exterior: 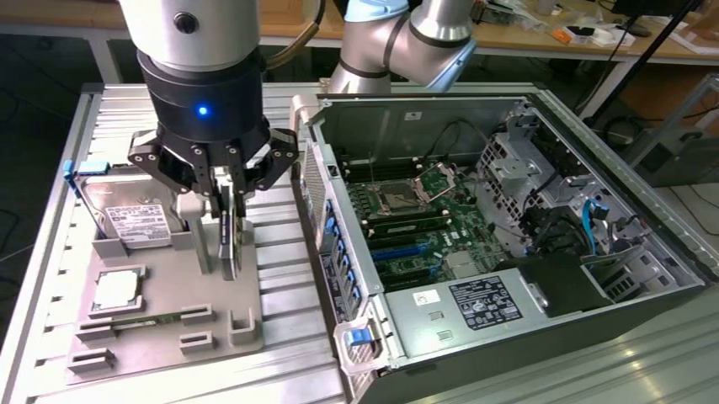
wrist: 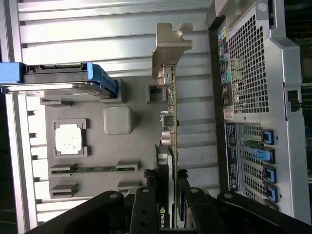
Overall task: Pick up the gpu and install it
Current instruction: 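Pick up the gpu and move the gpu toward the slot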
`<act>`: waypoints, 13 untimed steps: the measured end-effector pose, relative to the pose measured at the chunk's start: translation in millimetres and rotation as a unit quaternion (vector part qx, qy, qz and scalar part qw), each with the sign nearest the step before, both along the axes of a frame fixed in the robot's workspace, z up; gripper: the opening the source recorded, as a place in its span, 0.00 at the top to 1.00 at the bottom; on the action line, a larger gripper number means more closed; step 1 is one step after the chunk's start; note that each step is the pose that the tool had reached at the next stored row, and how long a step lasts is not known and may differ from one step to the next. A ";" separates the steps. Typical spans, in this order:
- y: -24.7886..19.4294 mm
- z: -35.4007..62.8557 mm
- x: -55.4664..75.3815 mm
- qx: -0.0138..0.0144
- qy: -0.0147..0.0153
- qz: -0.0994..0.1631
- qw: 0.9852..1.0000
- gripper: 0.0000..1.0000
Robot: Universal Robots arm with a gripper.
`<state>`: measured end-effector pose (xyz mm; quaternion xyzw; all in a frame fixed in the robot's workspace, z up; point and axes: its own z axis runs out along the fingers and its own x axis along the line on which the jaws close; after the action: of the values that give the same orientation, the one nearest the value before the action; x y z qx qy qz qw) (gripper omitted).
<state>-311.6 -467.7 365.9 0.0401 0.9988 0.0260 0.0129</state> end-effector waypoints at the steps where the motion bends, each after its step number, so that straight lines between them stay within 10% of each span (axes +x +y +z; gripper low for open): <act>1: 0.0 1.0 0.0 0.000 0.000 0.000 1.000 0.73; 13: 0.0 13.0 0.0 0.000 0.000 0.000 1.000 0.73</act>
<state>-311.6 -467.8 378.9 0.0400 0.9988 0.0260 0.0129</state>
